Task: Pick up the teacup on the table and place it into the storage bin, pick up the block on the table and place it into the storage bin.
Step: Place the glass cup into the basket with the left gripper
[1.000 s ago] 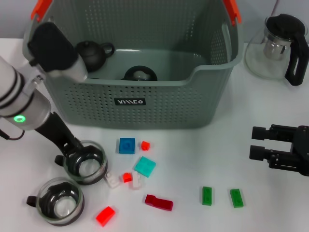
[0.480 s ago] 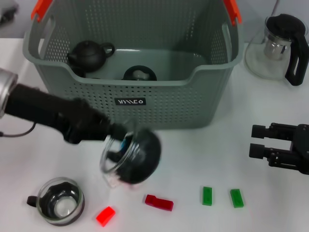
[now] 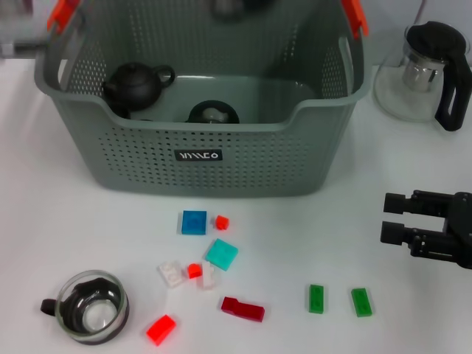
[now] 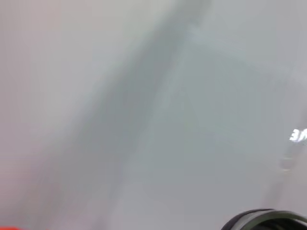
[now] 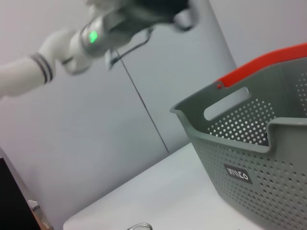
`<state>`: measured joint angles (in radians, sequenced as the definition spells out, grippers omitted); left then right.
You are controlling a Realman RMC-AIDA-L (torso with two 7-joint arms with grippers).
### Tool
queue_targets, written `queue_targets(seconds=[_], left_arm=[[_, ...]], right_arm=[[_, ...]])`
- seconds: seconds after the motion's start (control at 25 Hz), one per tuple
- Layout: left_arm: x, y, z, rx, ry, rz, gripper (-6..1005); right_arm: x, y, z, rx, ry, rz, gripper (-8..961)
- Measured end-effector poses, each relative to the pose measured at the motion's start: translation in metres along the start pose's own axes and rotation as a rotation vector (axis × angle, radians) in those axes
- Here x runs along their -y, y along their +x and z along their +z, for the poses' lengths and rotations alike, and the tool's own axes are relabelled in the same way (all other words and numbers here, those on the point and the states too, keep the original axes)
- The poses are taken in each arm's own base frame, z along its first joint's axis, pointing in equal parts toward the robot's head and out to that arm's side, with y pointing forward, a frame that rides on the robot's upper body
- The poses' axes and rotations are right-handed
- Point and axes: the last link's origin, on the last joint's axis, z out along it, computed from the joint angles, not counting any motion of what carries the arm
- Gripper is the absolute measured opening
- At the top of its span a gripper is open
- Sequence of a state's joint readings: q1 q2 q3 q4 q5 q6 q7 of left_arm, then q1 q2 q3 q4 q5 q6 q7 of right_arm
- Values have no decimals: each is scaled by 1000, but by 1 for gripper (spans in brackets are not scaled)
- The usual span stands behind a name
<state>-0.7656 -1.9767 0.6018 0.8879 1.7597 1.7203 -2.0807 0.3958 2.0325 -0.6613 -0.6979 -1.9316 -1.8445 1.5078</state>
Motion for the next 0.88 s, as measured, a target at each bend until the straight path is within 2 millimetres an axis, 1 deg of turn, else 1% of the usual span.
queue_targets(seconds=[0.12,0.2,0.28,0.32,0.4,0.52,0.64,0.76,0.88], left_arm=[[19,37,17,90,166,50,52],[29,49,27,192,284,91,52],[38,56,38,333,419,162,53],[41,55,42,383,461,190,53],[46,51,53,491,547,260,54],[50,30,74,633,607,359,55],[54,1,95,761,659,458,56],[59,-23,107,855,692,534,58],[59,-40,117,927,685,584,59]], right_arm=[[-1,-1,0,0,-6,-1,674],[-1,-1,1,0,-9,-4,674],[0,-2,1,0,-11,-6,674],[0,-3,2,0,-12,-7,674],[0,-3,2,1,-13,-6,674],[0,-3,3,1,-13,-7,674],[0,-3,4,2,-12,-5,674],[0,-1,4,4,-11,1,674],[0,-1,4,4,-11,3,674]])
